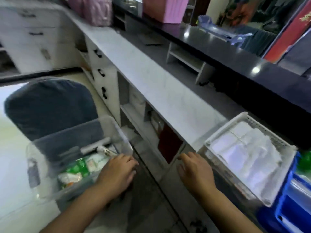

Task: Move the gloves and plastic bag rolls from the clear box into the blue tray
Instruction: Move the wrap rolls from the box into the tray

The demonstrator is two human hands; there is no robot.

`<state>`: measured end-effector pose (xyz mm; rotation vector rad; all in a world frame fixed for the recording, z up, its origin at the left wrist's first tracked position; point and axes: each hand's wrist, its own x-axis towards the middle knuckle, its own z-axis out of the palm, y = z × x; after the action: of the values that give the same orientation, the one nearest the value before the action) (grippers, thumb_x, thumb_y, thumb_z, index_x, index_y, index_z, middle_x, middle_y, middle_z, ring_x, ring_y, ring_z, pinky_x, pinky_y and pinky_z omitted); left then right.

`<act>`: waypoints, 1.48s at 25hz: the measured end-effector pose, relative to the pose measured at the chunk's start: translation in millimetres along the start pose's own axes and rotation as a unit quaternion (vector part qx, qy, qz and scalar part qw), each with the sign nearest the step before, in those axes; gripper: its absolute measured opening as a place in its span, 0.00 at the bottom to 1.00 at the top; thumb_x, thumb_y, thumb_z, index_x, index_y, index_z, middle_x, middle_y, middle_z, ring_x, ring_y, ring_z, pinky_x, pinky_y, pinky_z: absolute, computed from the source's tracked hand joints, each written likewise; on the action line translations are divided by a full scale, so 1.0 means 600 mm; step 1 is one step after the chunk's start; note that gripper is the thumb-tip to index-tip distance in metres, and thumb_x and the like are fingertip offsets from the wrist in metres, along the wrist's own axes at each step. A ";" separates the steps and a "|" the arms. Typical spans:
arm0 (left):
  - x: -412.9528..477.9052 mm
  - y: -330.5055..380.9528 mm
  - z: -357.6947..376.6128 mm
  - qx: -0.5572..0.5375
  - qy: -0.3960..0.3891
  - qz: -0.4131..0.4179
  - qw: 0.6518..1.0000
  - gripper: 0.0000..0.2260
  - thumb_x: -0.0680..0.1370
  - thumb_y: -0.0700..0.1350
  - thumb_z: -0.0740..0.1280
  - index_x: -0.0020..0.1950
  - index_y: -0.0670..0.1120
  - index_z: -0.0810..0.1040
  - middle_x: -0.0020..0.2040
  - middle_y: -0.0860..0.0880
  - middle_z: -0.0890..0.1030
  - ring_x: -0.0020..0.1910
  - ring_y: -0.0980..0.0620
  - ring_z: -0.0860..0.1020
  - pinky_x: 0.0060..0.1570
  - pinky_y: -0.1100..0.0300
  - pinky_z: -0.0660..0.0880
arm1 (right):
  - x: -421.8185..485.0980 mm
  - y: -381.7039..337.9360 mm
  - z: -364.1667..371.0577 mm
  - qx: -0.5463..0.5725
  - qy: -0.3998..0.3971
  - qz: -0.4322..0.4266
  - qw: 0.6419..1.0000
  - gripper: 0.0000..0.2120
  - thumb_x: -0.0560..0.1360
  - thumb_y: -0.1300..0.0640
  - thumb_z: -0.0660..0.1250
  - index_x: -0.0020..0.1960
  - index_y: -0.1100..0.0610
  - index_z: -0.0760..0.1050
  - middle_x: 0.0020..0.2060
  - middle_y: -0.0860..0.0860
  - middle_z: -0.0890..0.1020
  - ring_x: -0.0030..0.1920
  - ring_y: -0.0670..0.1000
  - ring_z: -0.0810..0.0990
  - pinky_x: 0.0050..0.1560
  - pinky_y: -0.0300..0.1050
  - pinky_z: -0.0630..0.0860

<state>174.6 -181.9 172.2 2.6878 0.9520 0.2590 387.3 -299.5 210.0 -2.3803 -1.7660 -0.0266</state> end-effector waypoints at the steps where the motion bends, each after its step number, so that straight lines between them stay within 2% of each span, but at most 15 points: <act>1: -0.024 -0.041 -0.006 0.001 0.000 -0.046 0.999 0.10 0.68 0.45 0.72 0.49 0.49 0.80 0.47 0.48 0.82 0.48 0.45 0.79 0.47 0.54 0.76 | 0.022 -0.028 0.018 -0.003 -0.020 -0.024 1.000 0.07 0.72 0.54 0.64 0.48 0.55 0.78 0.43 0.52 0.81 0.45 0.57 0.78 0.40 0.50 0.75; 3: -0.069 -0.106 -0.008 -0.016 0.010 -0.131 0.991 0.10 0.72 0.46 0.68 0.53 0.49 0.80 0.51 0.48 0.81 0.53 0.44 0.77 0.52 0.54 0.73 | 0.062 -0.080 0.048 -0.011 -0.059 -0.068 0.996 0.07 0.74 0.53 0.62 0.47 0.54 0.77 0.42 0.51 0.80 0.44 0.55 0.77 0.40 0.50 0.74; 6: -0.125 -0.172 -0.006 -0.043 0.044 -0.224 0.973 0.12 0.75 0.48 0.64 0.58 0.52 0.77 0.56 0.53 0.79 0.58 0.50 0.74 0.57 0.57 0.70 | 0.114 -0.148 0.089 0.011 -0.092 -0.107 0.990 0.06 0.71 0.56 0.67 0.37 0.57 0.75 0.33 0.52 0.78 0.35 0.55 0.76 0.30 0.48 0.68; 8: -0.146 -0.209 -0.008 -0.045 0.043 -0.264 0.962 0.13 0.76 0.49 0.62 0.60 0.53 0.76 0.58 0.54 0.78 0.59 0.52 0.72 0.57 0.57 0.69 | 0.152 -0.182 0.118 0.030 -0.121 -0.129 0.984 0.07 0.72 0.55 0.65 0.37 0.57 0.75 0.33 0.52 0.78 0.36 0.55 0.77 0.31 0.49 0.71; 10: -0.159 -0.251 -0.011 -0.036 0.045 -0.304 0.951 0.13 0.76 0.48 0.62 0.60 0.53 0.76 0.58 0.53 0.78 0.58 0.51 0.73 0.55 0.57 0.69 | 0.202 -0.216 0.152 0.041 -0.148 -0.158 0.975 0.06 0.73 0.53 0.63 0.41 0.54 0.76 0.38 0.50 0.80 0.40 0.53 0.78 0.36 0.48 0.74; 13: -0.156 -0.317 -0.014 -0.041 0.038 -0.365 0.929 0.13 0.76 0.47 0.62 0.59 0.52 0.77 0.58 0.52 0.80 0.56 0.50 0.74 0.53 0.57 0.70 | 0.284 -0.261 0.209 0.051 -0.196 -0.187 0.961 0.08 0.73 0.51 0.62 0.50 0.51 0.76 0.47 0.48 0.81 0.49 0.51 0.78 0.40 0.44 0.69; 17: -0.124 -0.400 -0.010 -0.072 0.022 -0.429 0.900 0.13 0.76 0.48 0.61 0.59 0.52 0.77 0.57 0.52 0.80 0.55 0.50 0.75 0.52 0.56 0.71 | 0.376 -0.295 0.288 0.039 -0.288 -0.181 0.939 0.10 0.74 0.54 0.62 0.55 0.52 0.76 0.52 0.51 0.81 0.52 0.53 0.78 0.47 0.43 0.74; 23: -0.073 -0.508 0.033 -0.137 0.031 -0.480 0.866 0.16 0.74 0.44 0.66 0.62 0.49 0.74 0.59 0.49 0.78 0.56 0.48 0.76 0.52 0.57 0.71 | 0.476 -0.332 0.427 -0.014 -0.394 -0.186 0.900 0.12 0.74 0.55 0.61 0.56 0.53 0.75 0.55 0.53 0.80 0.54 0.55 0.79 0.48 0.44 0.75; 27: -0.066 -0.571 0.079 -0.151 -0.002 -0.488 0.859 0.17 0.74 0.44 0.65 0.63 0.50 0.73 0.60 0.51 0.77 0.56 0.49 0.76 0.51 0.58 0.72 | 0.509 -0.359 0.536 -0.016 -0.470 -0.108 0.876 0.16 0.75 0.54 0.63 0.63 0.52 0.70 0.59 0.53 0.79 0.57 0.55 0.79 0.48 0.41 0.72; 29: -0.063 -0.605 0.111 -0.161 -0.026 -0.479 0.863 0.17 0.74 0.44 0.65 0.63 0.51 0.73 0.60 0.51 0.77 0.56 0.50 0.76 0.50 0.59 0.71 | 0.514 -0.370 0.602 -0.015 -0.482 -0.077 0.872 0.19 0.75 0.55 0.63 0.66 0.55 0.67 0.60 0.56 0.78 0.58 0.56 0.78 0.52 0.44 0.74; 33: -0.065 -0.664 0.163 -0.166 -0.065 -0.444 0.878 0.17 0.75 0.46 0.64 0.64 0.52 0.72 0.62 0.53 0.76 0.57 0.52 0.75 0.52 0.59 0.71 | 0.498 -0.384 0.710 -0.016 -0.475 0.020 0.880 0.22 0.74 0.57 0.66 0.65 0.61 0.65 0.62 0.61 0.75 0.60 0.60 0.76 0.58 0.49 0.73; 35: -0.064 -0.688 0.184 -0.163 -0.081 -0.433 0.883 0.17 0.75 0.46 0.65 0.64 0.52 0.73 0.61 0.53 0.76 0.57 0.51 0.75 0.54 0.58 0.72 | 0.487 -0.384 0.749 -0.004 -0.468 0.063 0.882 0.27 0.70 0.55 0.70 0.64 0.61 0.64 0.61 0.60 0.75 0.60 0.60 0.76 0.59 0.50 0.74; 37: -0.059 -0.707 0.199 -0.162 -0.093 -0.419 0.889 0.17 0.73 0.44 0.67 0.62 0.51 0.75 0.60 0.51 0.78 0.57 0.48 0.77 0.55 0.57 0.73 | 0.481 -0.383 0.774 -0.021 -0.462 0.061 0.885 0.29 0.67 0.52 0.73 0.63 0.60 0.66 0.58 0.58 0.76 0.57 0.58 0.77 0.56 0.49 0.76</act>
<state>-70.9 87.6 -77.6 1.7524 1.7033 -0.0303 211.7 109.1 -182.1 -2.7376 -1.8881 1.2944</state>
